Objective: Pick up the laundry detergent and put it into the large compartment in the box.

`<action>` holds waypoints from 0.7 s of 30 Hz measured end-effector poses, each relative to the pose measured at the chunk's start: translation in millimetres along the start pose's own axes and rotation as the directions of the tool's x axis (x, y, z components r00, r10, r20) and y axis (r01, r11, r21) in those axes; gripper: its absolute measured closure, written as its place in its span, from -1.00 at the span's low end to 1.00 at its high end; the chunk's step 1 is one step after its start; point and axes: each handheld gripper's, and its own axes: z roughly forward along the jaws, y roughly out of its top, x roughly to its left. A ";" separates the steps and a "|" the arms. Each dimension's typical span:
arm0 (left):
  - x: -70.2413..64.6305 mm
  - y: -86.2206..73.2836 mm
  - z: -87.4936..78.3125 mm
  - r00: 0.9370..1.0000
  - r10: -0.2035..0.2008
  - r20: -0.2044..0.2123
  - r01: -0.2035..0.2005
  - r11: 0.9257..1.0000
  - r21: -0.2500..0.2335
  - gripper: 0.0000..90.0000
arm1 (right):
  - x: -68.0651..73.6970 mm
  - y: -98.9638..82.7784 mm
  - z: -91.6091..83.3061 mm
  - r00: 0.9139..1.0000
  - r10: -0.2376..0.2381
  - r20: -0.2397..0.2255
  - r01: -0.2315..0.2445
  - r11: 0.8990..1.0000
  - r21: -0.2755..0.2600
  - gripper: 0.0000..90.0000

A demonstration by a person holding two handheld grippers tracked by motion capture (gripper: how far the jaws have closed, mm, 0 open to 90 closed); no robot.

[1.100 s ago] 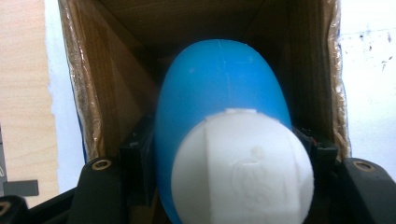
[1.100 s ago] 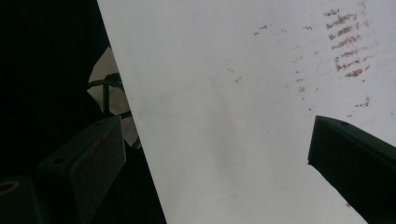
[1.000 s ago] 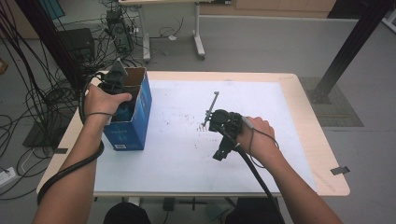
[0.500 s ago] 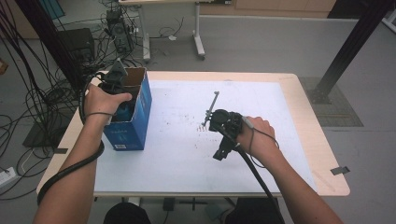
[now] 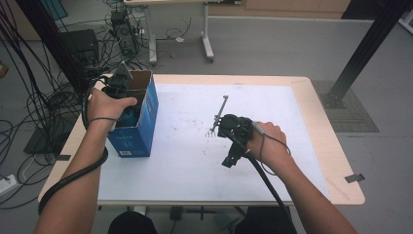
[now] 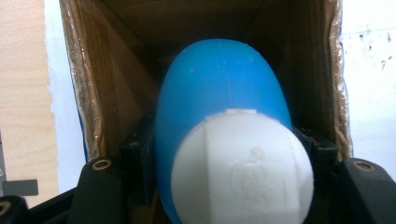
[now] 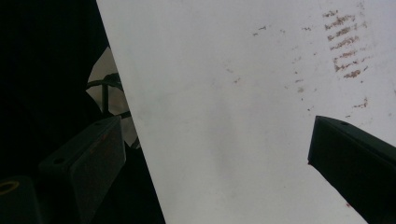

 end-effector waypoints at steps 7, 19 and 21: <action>0.4 0.1 0.2 1.000 -0.003 0.000 0.003 1.000 0.001 -0.17 | 0.3 0.3 0.9 1.000 -0.001 -0.001 0.001 1.000 0.005 -0.92; 0.6 -0.1 -1.5 1.000 0.000 0.001 0.000 1.000 0.001 -0.20 | 0.1 1.1 1.3 1.000 -0.002 0.003 0.002 1.000 0.007 -0.92; -0.2 0.1 -3.3 1.000 -0.001 0.000 0.001 1.000 0.000 -0.20 | 0.3 1.4 1.3 1.000 0.002 0.002 -0.002 1.000 0.010 -0.92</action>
